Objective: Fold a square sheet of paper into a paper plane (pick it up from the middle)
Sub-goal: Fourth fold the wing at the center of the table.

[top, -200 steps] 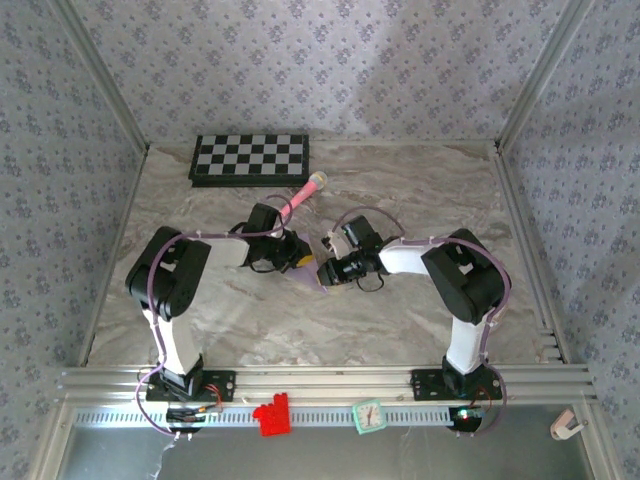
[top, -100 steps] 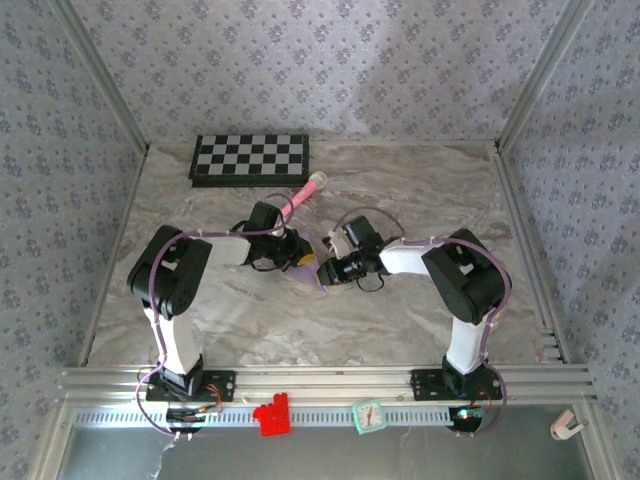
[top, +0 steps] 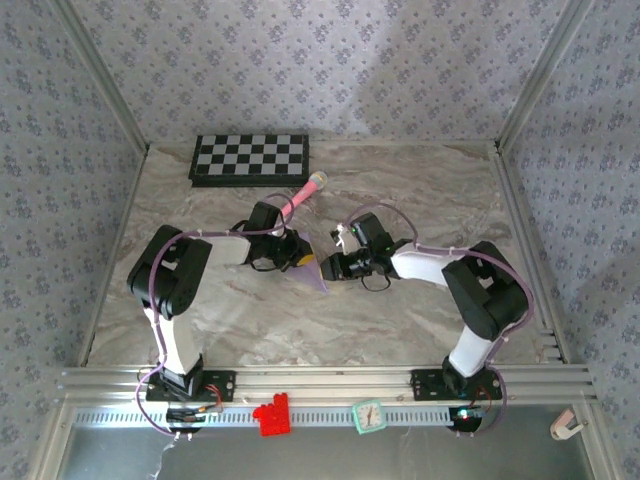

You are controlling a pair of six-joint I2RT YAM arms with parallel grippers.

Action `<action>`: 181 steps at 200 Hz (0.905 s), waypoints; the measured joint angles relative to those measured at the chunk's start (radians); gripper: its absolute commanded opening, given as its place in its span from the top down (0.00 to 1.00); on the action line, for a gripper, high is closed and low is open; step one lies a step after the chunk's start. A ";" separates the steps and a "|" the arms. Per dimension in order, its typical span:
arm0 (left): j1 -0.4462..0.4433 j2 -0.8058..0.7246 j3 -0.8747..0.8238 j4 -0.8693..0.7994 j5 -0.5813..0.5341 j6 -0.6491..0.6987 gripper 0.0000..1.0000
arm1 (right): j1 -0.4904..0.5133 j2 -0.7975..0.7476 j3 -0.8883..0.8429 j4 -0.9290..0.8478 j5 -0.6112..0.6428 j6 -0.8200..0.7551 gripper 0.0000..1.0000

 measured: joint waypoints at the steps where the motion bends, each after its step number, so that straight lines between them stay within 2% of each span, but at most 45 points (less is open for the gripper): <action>1: 0.000 0.000 0.000 0.000 0.000 0.000 0.89 | 0.000 -0.001 0.000 0.000 0.000 0.002 0.72; 59: -0.006 0.018 0.023 -0.010 0.003 0.006 0.89 | 0.019 0.021 0.022 0.005 -0.004 0.005 0.78; 181: -0.007 0.027 0.026 -0.033 0.003 0.010 0.89 | 0.031 0.102 0.044 0.004 -0.019 0.005 0.80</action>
